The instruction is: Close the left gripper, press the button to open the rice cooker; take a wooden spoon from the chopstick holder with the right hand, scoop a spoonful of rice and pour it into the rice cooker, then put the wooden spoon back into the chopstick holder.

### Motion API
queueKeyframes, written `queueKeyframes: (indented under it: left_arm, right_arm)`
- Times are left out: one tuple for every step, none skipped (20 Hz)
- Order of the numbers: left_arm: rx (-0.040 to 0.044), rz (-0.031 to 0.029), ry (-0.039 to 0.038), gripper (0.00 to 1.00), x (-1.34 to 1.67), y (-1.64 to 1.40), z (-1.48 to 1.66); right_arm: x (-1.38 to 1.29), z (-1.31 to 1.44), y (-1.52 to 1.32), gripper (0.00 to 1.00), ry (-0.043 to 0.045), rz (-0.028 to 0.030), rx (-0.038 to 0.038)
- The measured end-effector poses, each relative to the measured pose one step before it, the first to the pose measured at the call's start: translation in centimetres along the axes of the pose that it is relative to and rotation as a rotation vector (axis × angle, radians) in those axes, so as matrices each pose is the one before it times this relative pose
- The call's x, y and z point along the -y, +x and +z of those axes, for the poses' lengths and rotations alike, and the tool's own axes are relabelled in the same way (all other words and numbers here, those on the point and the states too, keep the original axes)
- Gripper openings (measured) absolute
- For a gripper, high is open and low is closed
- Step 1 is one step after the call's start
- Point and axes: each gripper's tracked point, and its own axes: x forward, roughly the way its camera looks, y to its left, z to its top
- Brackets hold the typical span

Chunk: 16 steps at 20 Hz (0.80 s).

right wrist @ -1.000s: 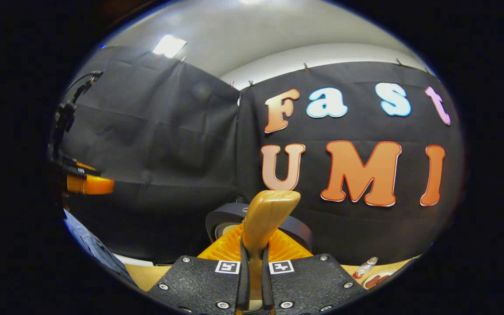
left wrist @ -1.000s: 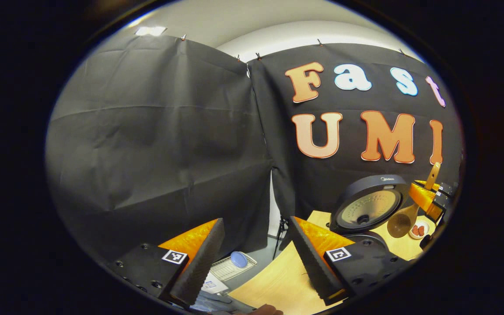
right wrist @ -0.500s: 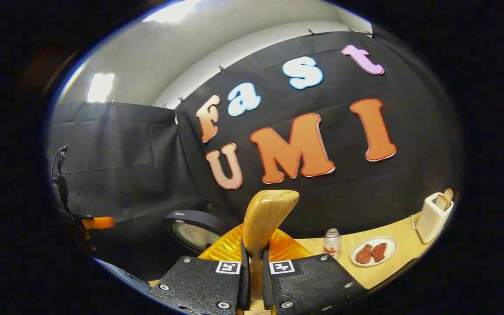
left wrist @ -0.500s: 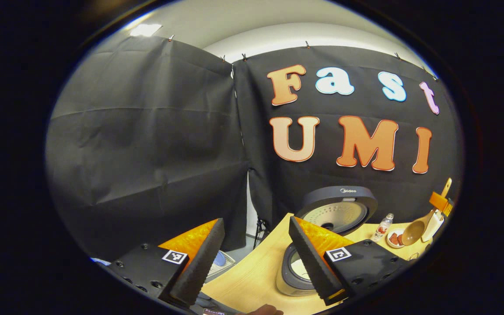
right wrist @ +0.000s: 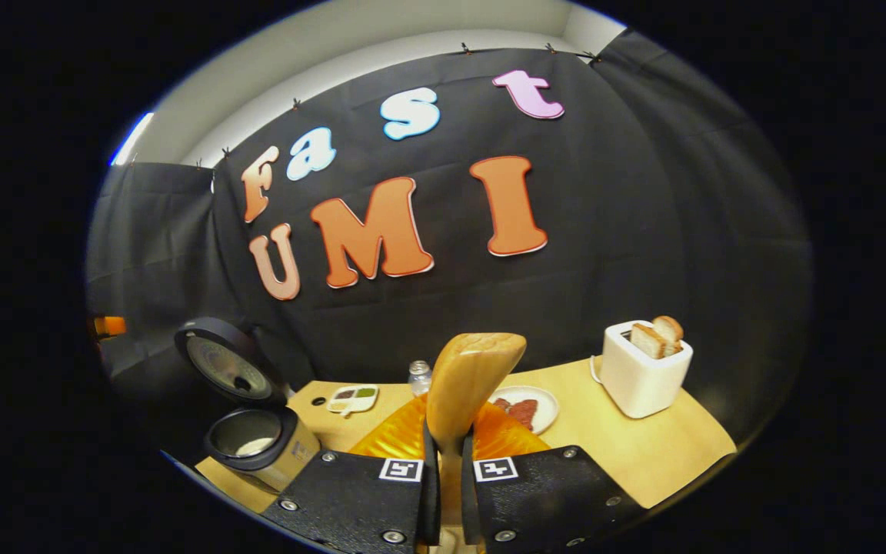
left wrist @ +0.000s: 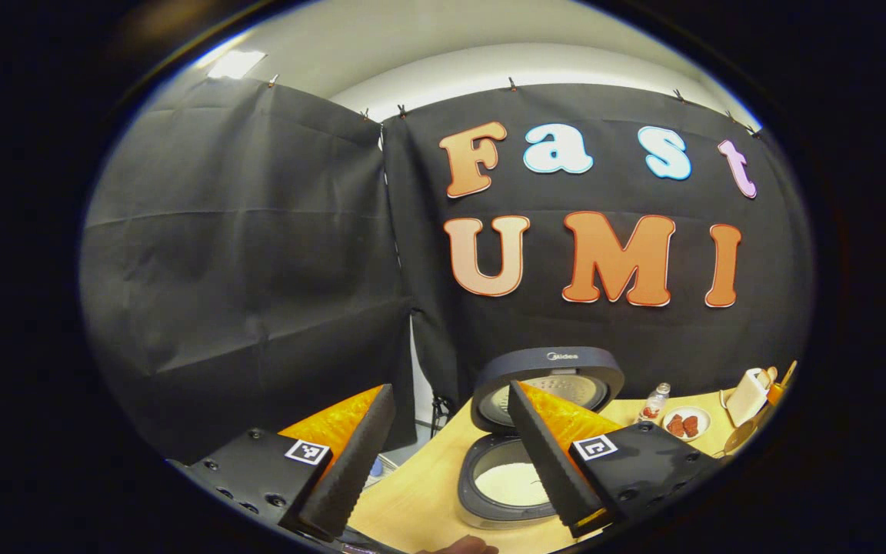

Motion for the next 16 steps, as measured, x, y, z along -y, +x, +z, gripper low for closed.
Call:
queueKeyframes:
  left_arm:
    - [-0.00035,-0.02592,-0.01451,0.99,0.893,-0.068,0.082]
    - [-0.00223,-0.00961,-0.00468,0.99,0.299,0.077,0.198]
    - [-0.00001,0.00386,0.00472,0.99,0.074,0.097,0.237]
    - [0.00508,0.00659,0.00414,0.99,-0.017,0.020,0.110]
    - [0.00740,0.00124,0.00179,0.96,0.291,-0.092,0.308]
    - [0.00461,0.00196,0.00185,0.98,0.257,-0.151,0.117]
    - [-0.00179,0.00002,0.00198,1.00,0.265,-0.057,0.037]
    - [-0.00016,0.00033,0.00122,0.99,0.311,-0.043,0.050]
    - [0.00039,-0.00085,0.00250,1.00,0.109,0.054,0.079]
    - [0.00135,0.00113,0.00481,1.00,-0.059,-0.388,0.042]
    - [-0.00055,0.00509,0.00669,1.00,-0.055,-0.055,0.129]
    - [-0.00151,0.00193,0.00409,1.00,-0.104,-0.120,-0.104]
    - [-0.00177,0.00217,0.00228,1.00,0.023,-0.111,0.148]
    - [-0.00388,0.00009,0.00030,0.92,0.232,0.051,-0.072]
    - [-0.01138,-0.00112,-0.00107,0.92,0.217,0.165,-0.285]
    - [-0.01596,-0.01055,-0.00449,0.99,0.705,0.402,-0.361]
  right_arm:
    - [1.137,-0.751,-0.027,0.10,-0.00497,-0.02557,-0.01404]
    - [0.895,-0.613,0.086,0.10,-0.00405,-0.01514,-0.00542]
    - [0.712,-0.756,0.234,0.10,-0.00796,-0.01036,-0.01395]
    - [0.614,-0.960,0.214,0.10,-0.00099,-0.00909,-0.01496]
    - [0.523,-0.789,0.203,0.10,0.01034,-0.00731,-0.01257]
    - [0.449,-0.858,0.364,0.10,0.01737,-0.00583,-0.00965]
    - [0.356,-1.037,0.379,0.10,0.01316,-0.00916,-0.01389]
    - [0.539,-1.101,0.493,0.10,0.00984,-0.01633,-0.01486]
    - [0.547,-1.147,0.395,0.10,0.01874,-0.01794,-0.02061]
    - [0.332,-1.025,0.416,0.10,0.02240,-0.00879,-0.01673]
    - [0.135,-0.921,0.395,0.10,0.02082,-0.00374,-0.01880]
    - [0.243,-0.616,0.361,0.10,0.01430,-0.00402,-0.01267]
    - [0.193,-0.628,0.354,0.10,0.01042,-0.00790,-0.00988]
    - [0.302,-0.596,0.322,0.10,0.00287,-0.00946,-0.01329]
    - [0.319,-0.693,0.338,0.10,-0.00204,-0.01073,-0.01579]
    - [0.371,-0.741,0.225,0.11,-0.00370,-0.01425,-0.02234]
